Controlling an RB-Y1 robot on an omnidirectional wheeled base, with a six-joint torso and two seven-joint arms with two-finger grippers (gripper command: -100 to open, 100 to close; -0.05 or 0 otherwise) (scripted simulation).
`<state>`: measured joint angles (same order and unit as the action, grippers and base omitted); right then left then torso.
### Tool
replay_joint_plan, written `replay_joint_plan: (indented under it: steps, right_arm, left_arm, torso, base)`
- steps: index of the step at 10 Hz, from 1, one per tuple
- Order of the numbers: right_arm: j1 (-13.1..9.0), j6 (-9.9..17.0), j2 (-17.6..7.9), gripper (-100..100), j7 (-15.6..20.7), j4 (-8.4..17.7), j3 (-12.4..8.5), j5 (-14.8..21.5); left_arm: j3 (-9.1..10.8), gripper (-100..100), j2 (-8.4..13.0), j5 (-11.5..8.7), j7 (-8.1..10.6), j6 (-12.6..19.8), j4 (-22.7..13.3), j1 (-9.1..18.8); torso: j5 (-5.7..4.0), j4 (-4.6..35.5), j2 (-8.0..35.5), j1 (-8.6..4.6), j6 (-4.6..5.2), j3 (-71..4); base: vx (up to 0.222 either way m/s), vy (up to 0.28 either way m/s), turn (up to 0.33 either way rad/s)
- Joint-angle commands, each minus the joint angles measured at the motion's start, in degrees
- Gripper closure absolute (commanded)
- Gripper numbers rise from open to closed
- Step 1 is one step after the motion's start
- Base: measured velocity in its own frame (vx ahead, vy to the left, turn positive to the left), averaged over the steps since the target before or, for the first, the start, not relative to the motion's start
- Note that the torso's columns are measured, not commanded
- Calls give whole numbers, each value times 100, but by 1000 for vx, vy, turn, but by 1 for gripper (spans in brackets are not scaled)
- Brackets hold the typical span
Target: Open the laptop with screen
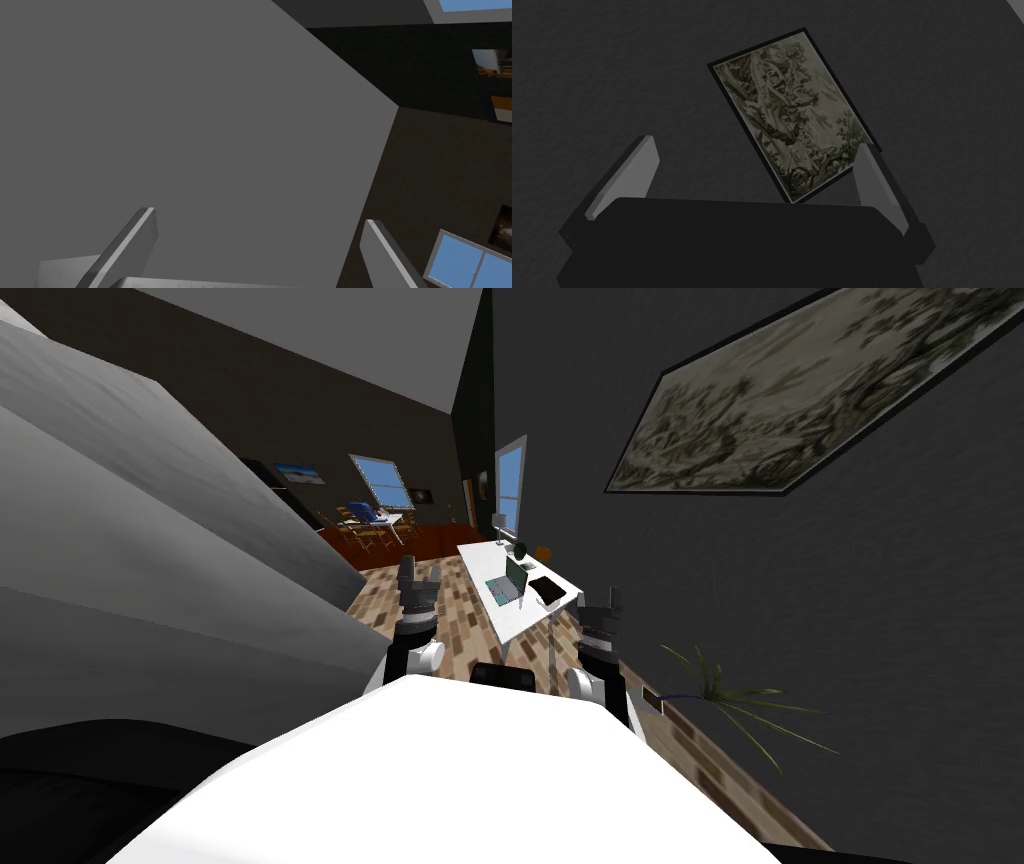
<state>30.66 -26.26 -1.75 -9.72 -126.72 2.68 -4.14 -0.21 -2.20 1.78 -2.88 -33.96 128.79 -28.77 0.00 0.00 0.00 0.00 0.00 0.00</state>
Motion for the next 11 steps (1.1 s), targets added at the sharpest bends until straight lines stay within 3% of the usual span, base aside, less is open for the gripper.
replay_joint_plan:
  steps: [1,9,10,11]
  right_arm:
    - [0,0,0,0,0,0,0,0]
    - [0,-1,0,0,0,-2,0,0]
    - [0,-1,0,0,0,-2,0,0]
    - [0,0,0,0,0,0,0,0]
  left_arm:
    - [0,0,0,0,0,0,0,0]
    - [0,0,0,0,0,-1,2,0]
    - [39,-100,218,-10,-10,58,-10,-5]
    - [78,-100,372,-21,-20,117,-22,-11]
  torso:
    - [0,235,232,0,0,-467]
    - [0,3537,3539,0,0,-7073]
    - [0,3960,3962,0,0,-7919]
    - [0,4151,4164,-1,0,-8309]
  base:
    - [0,0,0]
    - [0,0,0]
    - [-25,-10,3]
    - [-57,-35,-3]
